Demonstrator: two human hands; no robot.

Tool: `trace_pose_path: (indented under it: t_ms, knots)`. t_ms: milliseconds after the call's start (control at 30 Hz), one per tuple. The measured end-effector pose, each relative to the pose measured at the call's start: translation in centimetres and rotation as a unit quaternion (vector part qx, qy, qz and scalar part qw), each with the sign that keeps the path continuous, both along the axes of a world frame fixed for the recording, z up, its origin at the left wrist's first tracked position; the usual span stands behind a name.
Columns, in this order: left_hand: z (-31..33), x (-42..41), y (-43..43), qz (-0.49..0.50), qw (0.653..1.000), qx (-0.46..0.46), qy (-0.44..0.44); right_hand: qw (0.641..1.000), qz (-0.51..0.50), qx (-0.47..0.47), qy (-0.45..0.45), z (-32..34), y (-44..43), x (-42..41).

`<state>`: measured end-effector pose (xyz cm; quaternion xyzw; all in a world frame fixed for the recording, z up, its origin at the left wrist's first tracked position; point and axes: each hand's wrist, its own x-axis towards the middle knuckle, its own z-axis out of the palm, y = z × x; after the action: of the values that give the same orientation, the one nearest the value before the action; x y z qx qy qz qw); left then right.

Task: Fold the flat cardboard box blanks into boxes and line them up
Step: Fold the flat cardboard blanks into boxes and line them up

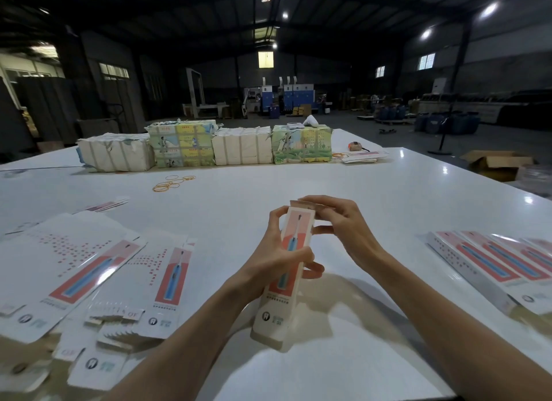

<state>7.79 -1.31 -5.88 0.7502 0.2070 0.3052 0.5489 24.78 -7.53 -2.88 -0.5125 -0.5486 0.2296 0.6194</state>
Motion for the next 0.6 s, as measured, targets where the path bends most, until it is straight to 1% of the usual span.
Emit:
trace_pose_path:
  t_ms: [133, 333, 433, 600]
  knots:
    - [-0.09, 0.03, -0.14, 0.005, 1.000, 0.016, 0.002, 0.993, 0.053, -0.034, 0.098, 0.72, -0.21, 0.05]
    - [-0.15, -0.17, -0.37, -0.002, 0.999, 0.047, -0.004, 0.982, 0.057, -0.070, 0.166, 0.61, 0.07, 0.64]
    - [-0.16, -0.07, -0.50, -0.005, 0.998, 0.055, -0.012, 0.979, 0.054, -0.080, 0.180, 0.55, 0.13, 0.70]
    - [-0.12, 0.00, -0.63, -0.004, 0.998, 0.062, -0.034, 0.982, 0.048, -0.084, 0.161, 0.62, 0.26, 0.76]
